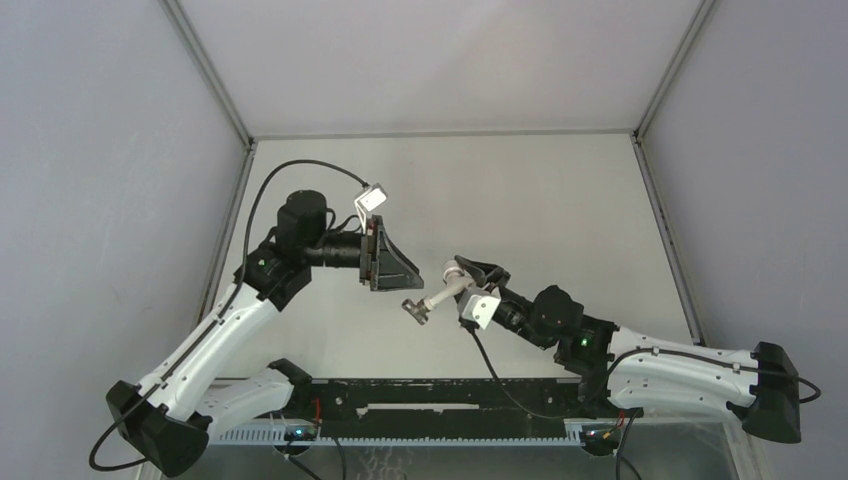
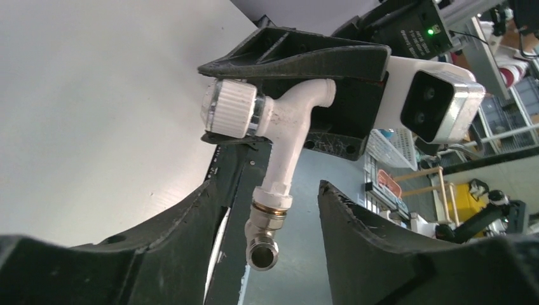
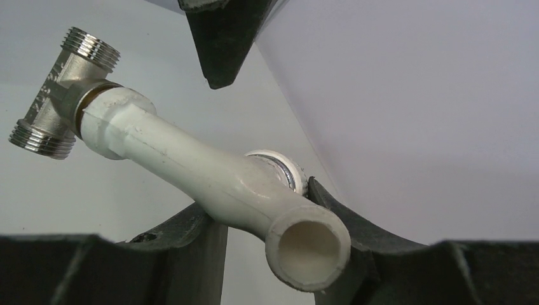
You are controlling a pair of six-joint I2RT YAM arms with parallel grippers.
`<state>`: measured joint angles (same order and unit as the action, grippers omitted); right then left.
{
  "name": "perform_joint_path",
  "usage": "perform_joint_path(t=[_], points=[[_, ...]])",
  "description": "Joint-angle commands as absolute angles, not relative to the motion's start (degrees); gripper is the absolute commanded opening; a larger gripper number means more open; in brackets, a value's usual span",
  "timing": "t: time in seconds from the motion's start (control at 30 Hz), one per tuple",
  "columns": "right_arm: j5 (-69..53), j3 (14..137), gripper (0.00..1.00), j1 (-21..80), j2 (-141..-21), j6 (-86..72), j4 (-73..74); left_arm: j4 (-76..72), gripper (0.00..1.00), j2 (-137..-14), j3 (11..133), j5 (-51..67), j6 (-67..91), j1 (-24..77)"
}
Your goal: Install the water faucets
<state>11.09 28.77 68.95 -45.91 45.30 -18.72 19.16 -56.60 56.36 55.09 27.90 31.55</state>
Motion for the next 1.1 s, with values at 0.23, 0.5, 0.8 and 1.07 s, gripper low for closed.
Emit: perform_joint_path(t=[0.23, 0.5, 0.8, 1.07], points=[[14.7, 30.8, 0.00, 66.2, -45.9, 31.7, -26.2, 17.5, 0.91, -42.5, 54.2, 28.8, 27.7, 27.9], [19.3, 32.8, 0.00, 62.8, -48.3, 20.6, -27.2, -4.9, 0.95, -37.4, 39.3, 30.1, 46.1, 28.1], [15.5, 34.3, 0.00, 59.2, -48.6, 13.8, -26.2, -19.9, 0.97, -40.8, 31.9, 32.7, 53.9, 30.8], [14.7, 34.6, 0.00, 59.2, -48.8, 13.2, -25.8, -29.7, 0.96, -44.5, 30.4, 34.8, 57.4, 33.5]])
